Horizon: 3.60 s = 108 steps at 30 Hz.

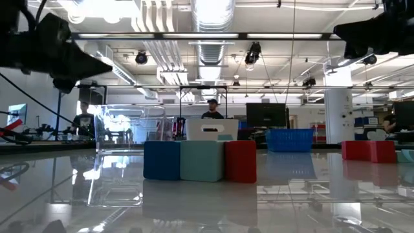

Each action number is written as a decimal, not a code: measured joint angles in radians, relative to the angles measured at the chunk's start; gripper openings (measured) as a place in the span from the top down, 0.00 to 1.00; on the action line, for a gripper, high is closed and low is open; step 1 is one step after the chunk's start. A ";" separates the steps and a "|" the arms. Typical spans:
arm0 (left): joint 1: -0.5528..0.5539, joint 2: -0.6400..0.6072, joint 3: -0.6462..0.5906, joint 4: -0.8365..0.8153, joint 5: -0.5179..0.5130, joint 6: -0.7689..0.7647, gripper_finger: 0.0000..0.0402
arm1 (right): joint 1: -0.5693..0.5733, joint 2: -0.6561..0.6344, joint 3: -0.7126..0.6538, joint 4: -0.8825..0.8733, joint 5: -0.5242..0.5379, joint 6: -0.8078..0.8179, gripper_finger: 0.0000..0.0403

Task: Sort & place blocks by color
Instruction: Put the blue block into the transparent bin

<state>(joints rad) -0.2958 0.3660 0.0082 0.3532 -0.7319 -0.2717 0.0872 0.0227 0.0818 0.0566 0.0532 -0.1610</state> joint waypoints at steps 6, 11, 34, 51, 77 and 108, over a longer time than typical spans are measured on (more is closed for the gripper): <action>0.000 0.000 0.000 0.203 0.001 -0.034 1.00 | 0.000 0.000 0.000 0.005 0.000 0.278 0.97; 0.000 0.000 0.000 0.244 -0.003 -0.052 1.00 | 0.000 0.000 0.000 0.008 0.000 0.296 0.97; 0.000 0.385 0.367 0.283 0.094 -0.003 1.00 | 0.000 0.000 0.000 0.057 0.000 0.254 0.97; 0.000 0.857 0.794 -0.446 0.359 -0.192 1.00 | 0.000 0.000 0.000 0.086 0.000 0.255 0.97; 0.062 1.358 0.977 -0.512 0.341 0.049 0.44 | 0.000 0.000 0.000 0.110 0.001 0.256 0.97; 0.119 1.493 0.977 -0.458 0.302 0.072 0.48 | 0.000 0.000 0.000 0.112 0.002 0.256 0.97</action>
<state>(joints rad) -0.1768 1.8595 0.9848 -0.1045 -0.4295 -0.1993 0.0868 0.0227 0.0822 0.1688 0.0547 0.0950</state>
